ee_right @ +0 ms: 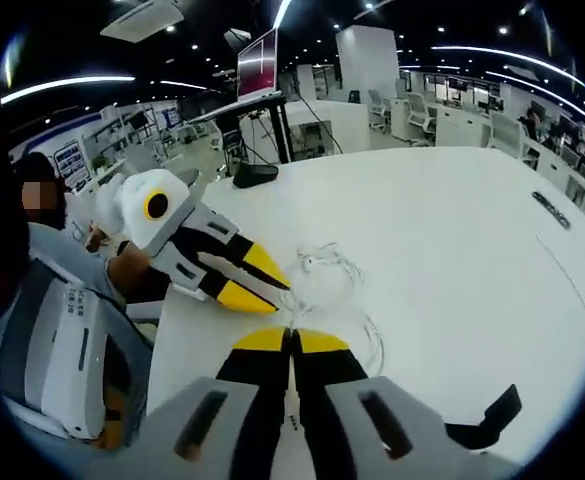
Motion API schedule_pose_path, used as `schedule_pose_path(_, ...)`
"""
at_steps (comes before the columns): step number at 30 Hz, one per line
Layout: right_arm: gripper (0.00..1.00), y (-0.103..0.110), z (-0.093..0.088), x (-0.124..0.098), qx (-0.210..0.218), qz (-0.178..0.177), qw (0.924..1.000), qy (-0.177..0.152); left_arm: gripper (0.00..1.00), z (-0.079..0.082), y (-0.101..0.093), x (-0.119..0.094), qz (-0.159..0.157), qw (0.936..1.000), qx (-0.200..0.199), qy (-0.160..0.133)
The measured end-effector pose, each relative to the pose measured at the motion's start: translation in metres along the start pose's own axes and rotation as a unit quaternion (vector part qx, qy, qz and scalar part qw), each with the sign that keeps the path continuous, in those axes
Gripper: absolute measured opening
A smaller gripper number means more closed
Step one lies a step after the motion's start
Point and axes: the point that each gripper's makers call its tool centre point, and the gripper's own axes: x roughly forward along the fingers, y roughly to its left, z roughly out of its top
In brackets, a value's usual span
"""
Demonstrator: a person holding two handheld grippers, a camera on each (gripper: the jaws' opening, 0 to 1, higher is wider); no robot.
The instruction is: Peel open the Velcro strap on the desktop, arrange the wired earphones neatly onto it, and close the Velcro strap to secure them.
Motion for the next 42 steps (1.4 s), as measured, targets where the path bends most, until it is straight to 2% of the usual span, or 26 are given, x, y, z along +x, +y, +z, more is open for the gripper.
schedule_pose_path(6,0.04,0.003,0.000,0.000,-0.001,0.006,1.0000,0.000,0.15,-0.006,-0.003,0.004,0.007,0.9989,0.033,0.034)
schedule_pose_path(9,0.04,0.001,0.001,-0.001,-0.002,0.005,1.0000,-0.002,0.15,-0.011,-0.003,0.005,0.008,0.9980,0.037,0.050)
schedule_pose_path(14,0.04,0.002,-0.001,0.000,0.004,0.010,0.9999,-0.005,0.15,-0.008,-0.001,0.010,0.014,0.9963,0.062,0.058)
schedule_pose_path(21,0.04,0.003,-0.003,0.002,0.007,0.016,0.9998,-0.007,0.16,0.002,0.002,0.011,0.014,0.9861,0.153,0.062)
schedule_pose_path(26,0.04,0.003,-0.001,0.001,0.008,0.020,0.9997,-0.012,0.16,0.004,0.000,0.010,0.011,0.9829,0.172,0.064)
schedule_pose_path(31,0.04,0.004,0.000,-0.001,0.011,0.025,0.9994,-0.020,0.16,0.009,0.001,0.009,0.027,0.9792,0.196,0.046)
schedule_pose_path(37,0.04,0.011,0.001,-0.001,0.008,0.035,0.9992,-0.019,0.16,0.027,0.000,0.005,0.045,0.9730,0.226,0.010)
schedule_pose_path(42,0.04,0.015,0.001,-0.001,0.006,0.043,0.9990,-0.010,0.16,0.043,-0.001,-0.002,0.066,0.9640,0.256,-0.026)
